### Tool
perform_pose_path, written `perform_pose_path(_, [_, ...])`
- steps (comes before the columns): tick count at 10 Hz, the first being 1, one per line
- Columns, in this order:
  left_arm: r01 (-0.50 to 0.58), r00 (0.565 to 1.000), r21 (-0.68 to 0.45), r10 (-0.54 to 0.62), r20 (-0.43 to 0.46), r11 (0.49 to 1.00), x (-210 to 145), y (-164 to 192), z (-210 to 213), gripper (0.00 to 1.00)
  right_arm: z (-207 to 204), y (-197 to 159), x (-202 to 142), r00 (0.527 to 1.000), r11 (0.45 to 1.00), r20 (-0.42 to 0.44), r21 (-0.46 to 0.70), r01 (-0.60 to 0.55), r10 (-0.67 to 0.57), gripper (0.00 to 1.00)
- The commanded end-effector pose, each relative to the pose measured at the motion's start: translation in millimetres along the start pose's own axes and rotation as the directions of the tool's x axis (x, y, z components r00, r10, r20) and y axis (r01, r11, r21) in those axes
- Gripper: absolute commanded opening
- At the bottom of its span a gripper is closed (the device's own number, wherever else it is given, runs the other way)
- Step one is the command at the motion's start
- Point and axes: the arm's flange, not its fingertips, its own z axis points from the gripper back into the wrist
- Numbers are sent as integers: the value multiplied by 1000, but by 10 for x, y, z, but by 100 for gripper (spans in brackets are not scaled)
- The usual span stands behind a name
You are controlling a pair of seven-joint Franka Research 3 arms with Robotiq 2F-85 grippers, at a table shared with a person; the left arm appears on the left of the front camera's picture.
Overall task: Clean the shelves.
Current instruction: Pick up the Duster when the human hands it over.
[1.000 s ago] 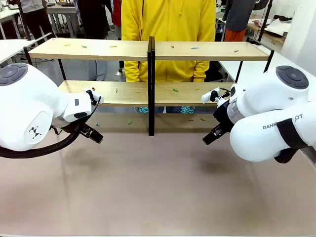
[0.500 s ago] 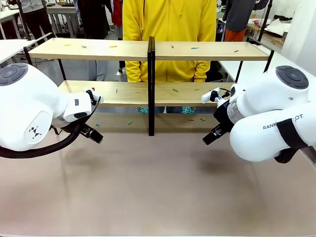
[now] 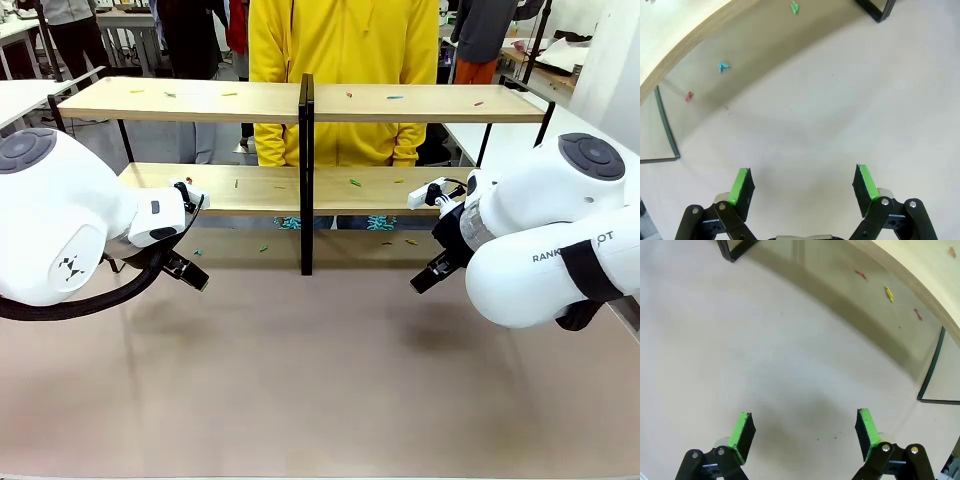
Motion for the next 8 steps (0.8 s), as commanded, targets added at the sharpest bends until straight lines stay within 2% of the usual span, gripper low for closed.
perform_pose_path(1, [1,1000,0,-1,0,1000,2,-3,1,100,0,-1,0,1000,1000,0,0,0,0,100])
perform_pose_path(3, [0,1000,0,0,0,1000,0,0,0,100,0,0,0,1000,1000,0,0,0,0,100])
perform_pose_path(4, [99,992,-109,-90,89,989,-149,85,339,100,364,-30,-38,999,999,-12,4,-41,41,100])
perform_pose_path(5, [200,967,-183,-164,193,963,-430,190,811,100,900,-102,-122,999,999,35,37,-25,24,100])
perform_pose_path(7, [278,910,-136,-215,356,951,-950,358,1674,100,1982,-189,-230,990,996,115,43,76,-80,100])
perform_pose_path(8, [290,880,-100,-225,418,952,-1171,411,2075,100,2310,-155,-224,985,998,157,2,70,-69,100])
